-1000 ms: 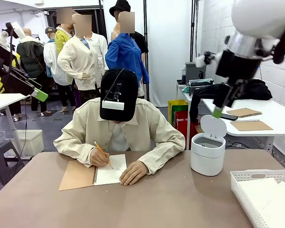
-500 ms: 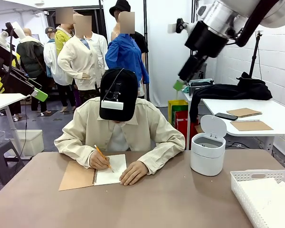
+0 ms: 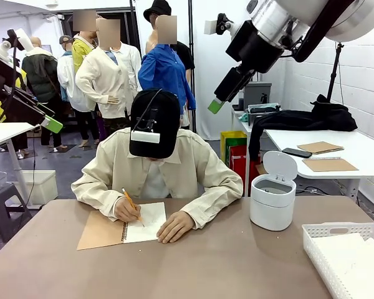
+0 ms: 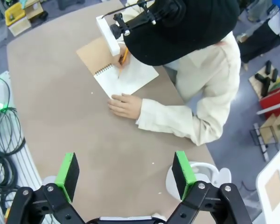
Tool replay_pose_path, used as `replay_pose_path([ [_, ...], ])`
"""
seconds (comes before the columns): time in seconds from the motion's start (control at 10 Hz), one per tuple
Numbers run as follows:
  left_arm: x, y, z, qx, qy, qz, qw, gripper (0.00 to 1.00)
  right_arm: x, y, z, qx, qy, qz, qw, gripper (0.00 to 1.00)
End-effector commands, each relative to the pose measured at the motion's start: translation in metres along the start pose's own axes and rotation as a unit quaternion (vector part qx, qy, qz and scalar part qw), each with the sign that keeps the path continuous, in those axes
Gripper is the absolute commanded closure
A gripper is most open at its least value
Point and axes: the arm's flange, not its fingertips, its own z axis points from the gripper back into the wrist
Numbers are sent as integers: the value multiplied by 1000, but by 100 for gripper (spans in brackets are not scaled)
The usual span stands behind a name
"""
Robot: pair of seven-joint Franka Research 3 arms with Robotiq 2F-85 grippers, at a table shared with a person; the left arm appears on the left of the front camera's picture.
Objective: Sort the paper based on its condition.
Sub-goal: If a person hands you a paper, place it in the Organizing basket , and if it's crumpled, put it in the Trash can.
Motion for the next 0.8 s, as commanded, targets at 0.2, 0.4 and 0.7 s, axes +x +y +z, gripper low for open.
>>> replay_pose_path([
  [0.2, 0, 1, 1, -1, -1, 0, 1000, 0, 0, 0, 0, 0, 0, 0, 1000, 0],
  [0.4, 0, 1, 1, -1, -1, 0, 1000, 0, 0, 0, 0, 0, 0, 0, 1000, 0],
  [0.7, 0, 1, 1, -1, -1, 0, 1000, 0, 0, 0, 0, 0, 0, 0, 1000, 0],
])
